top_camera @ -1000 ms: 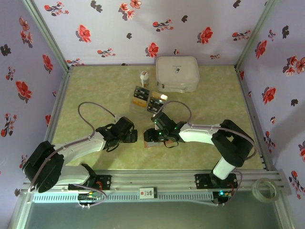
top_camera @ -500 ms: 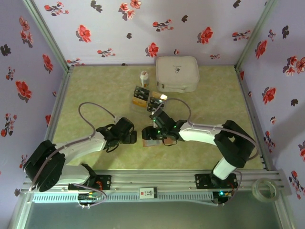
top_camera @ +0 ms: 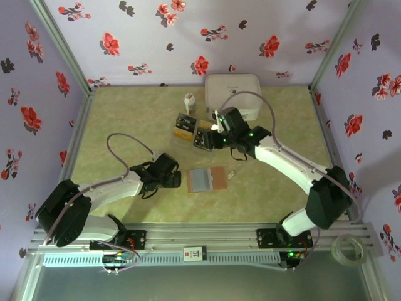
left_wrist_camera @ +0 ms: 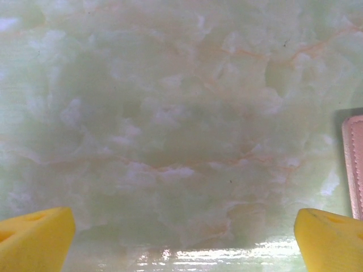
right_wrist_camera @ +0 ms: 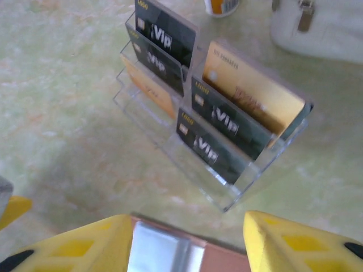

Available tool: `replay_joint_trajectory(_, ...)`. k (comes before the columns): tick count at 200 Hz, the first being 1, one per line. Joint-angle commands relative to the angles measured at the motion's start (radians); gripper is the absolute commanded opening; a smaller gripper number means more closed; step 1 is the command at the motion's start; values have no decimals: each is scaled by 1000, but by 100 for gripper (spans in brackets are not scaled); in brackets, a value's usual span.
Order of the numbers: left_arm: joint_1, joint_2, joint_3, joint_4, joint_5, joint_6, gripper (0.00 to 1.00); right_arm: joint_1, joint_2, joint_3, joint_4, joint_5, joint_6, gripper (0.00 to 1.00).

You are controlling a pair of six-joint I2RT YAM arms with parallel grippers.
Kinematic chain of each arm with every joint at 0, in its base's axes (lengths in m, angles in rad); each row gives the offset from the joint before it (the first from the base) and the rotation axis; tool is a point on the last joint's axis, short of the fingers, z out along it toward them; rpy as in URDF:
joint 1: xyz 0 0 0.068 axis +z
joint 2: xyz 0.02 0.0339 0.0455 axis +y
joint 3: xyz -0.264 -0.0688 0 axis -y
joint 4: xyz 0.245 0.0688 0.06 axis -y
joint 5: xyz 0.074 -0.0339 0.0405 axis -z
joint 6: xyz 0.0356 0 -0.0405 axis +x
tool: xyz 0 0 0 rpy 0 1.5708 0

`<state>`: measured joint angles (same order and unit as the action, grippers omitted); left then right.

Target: Put the credit cards into the card holder

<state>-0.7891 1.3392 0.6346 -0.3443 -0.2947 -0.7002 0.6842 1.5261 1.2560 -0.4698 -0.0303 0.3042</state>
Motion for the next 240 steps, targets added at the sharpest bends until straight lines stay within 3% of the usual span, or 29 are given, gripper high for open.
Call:
replay_joint_trajectory(1, 21, -1, 3, 22, -3, 15, 100, -3, 99, 112, -158, 64, -192, 52)
replay_joint_trajectory(98, 106, -63, -84, 73, 50, 26, 100, 10, 455, 421, -303, 92, -337, 38)
replay_joint_trajectory(211, 122, -56, -111, 114, 88, 20, 100, 26, 557, 467, -317, 136, -376, 35)
replay_joint_trajectory(240, 121, -60, -114, 112, 91, 16, 100, 37, 554, 457, -316, 130, -383, 30)
